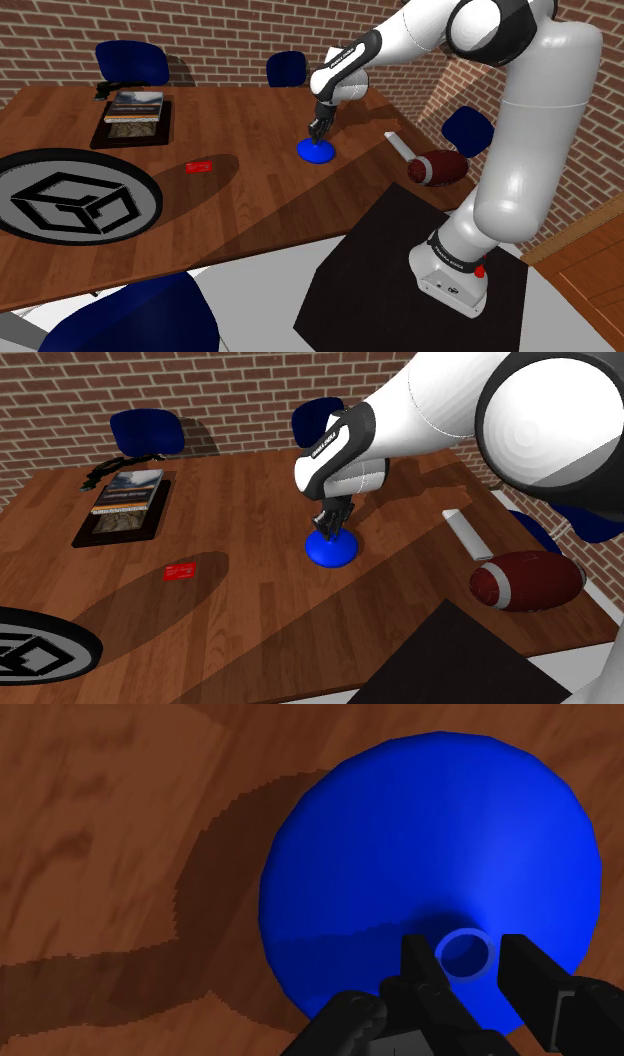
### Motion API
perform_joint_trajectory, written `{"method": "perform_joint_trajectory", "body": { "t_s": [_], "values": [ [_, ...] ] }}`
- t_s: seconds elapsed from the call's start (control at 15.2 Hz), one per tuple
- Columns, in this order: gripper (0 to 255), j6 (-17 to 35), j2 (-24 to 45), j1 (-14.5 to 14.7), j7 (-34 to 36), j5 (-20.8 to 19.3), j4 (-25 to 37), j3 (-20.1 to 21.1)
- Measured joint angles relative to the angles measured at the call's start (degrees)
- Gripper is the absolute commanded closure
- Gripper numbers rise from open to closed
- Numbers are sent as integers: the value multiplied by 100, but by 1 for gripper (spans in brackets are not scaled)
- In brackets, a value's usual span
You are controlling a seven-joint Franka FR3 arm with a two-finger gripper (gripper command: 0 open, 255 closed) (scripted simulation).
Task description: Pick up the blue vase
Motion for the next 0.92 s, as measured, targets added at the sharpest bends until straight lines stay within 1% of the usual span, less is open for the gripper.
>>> {"method": "perform_joint_trajectory", "body": {
  "t_s": [0.92],
  "values": [
    [255, -828, -729, 94, 250, -320, 125, -153]
  ]
}}
